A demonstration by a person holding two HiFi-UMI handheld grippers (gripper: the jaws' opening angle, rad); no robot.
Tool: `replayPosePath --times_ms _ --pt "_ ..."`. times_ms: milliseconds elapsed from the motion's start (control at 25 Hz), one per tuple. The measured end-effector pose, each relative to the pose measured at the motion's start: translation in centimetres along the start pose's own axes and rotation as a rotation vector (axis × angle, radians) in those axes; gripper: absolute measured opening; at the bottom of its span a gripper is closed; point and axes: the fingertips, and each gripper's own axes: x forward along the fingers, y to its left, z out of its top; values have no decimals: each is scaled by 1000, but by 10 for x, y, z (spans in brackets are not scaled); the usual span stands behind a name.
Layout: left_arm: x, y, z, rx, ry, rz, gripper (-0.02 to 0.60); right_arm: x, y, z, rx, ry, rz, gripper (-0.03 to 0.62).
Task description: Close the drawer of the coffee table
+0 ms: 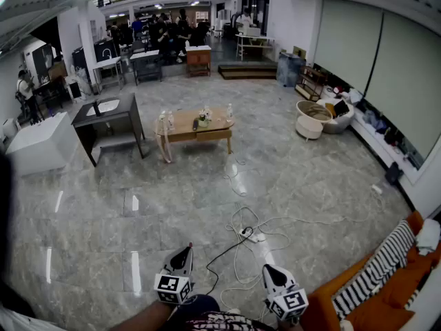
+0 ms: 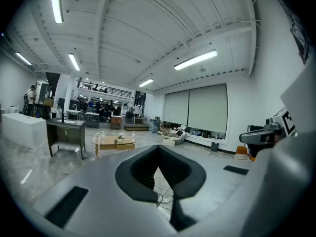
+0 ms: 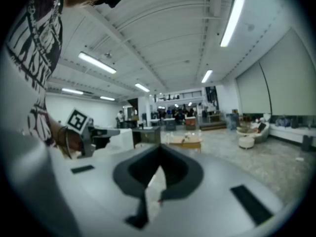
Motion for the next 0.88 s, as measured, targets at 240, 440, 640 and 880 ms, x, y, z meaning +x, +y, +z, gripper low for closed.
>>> replayPosePath --times_ms 240,440,640,880 --pt "16 24 22 62 -72 45 21 26 -25 12 20 -84 3 34" --pt "12 44 27 70 -55 79 21 44 -35 15 108 -49 13 35" --pt "17 74 11 53 1 123 21 65 -27 6 122 38 42 35" --pt "64 129 16 71 2 140 21 142 -1 16 114 87 133 35"
